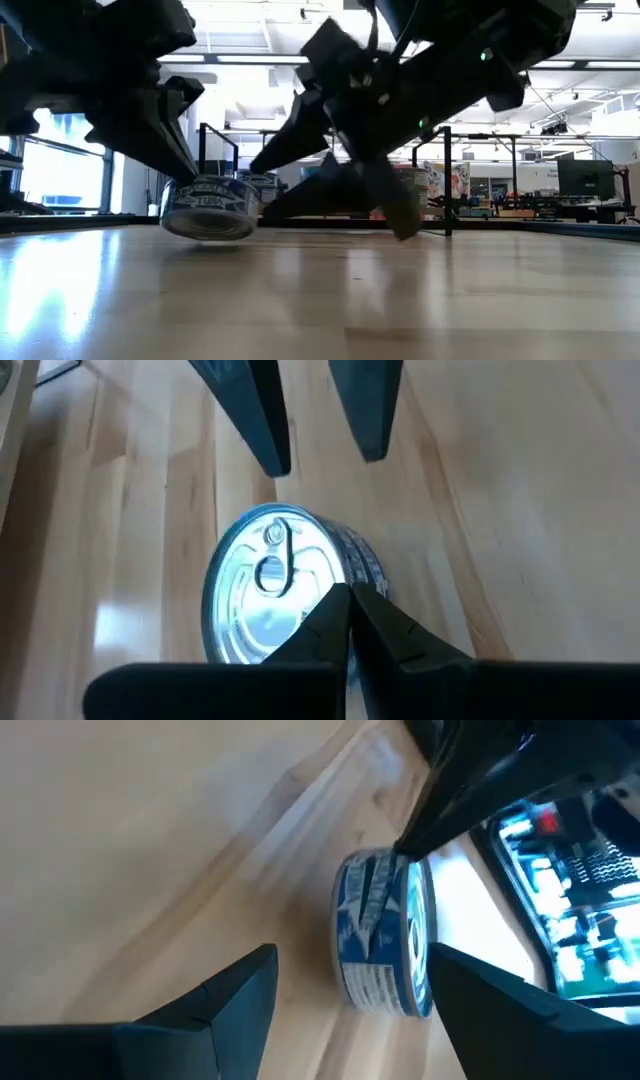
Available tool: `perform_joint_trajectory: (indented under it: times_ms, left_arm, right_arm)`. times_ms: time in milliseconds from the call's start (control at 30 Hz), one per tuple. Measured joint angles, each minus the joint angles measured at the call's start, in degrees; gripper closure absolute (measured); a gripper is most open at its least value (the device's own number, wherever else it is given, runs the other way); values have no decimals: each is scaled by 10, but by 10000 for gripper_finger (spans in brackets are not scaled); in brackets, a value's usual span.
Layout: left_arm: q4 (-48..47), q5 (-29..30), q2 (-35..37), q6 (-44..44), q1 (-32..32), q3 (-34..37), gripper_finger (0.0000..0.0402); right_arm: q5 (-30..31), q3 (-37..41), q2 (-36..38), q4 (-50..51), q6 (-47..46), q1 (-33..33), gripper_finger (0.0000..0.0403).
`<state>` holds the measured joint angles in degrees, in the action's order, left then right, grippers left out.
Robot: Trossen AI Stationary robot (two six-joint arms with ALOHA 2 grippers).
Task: Stack canned seafood by type on shelf
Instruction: Stack the blue tuna can on top of the other blue tuna can on the shelf
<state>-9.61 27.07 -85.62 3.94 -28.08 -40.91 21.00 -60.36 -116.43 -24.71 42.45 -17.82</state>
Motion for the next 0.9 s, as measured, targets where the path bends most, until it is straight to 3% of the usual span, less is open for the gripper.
perform_joint_trajectory:
  times_ms: [367, 667, 900]
  left_arm:
    - [30, 26, 12, -11, 0, 0, 401]
    - [59, 48, 12, -16, 5, -1, 401]
    - [74, 62, 13, -25, 5, -1, 401]
  right_arm:
    - [15, 0, -42, -81, 40, 19, 153]
    - [0, 0, -47, -103, -19, 32, 154]
    - [0, 0, -48, -120, -113, 37, 211]
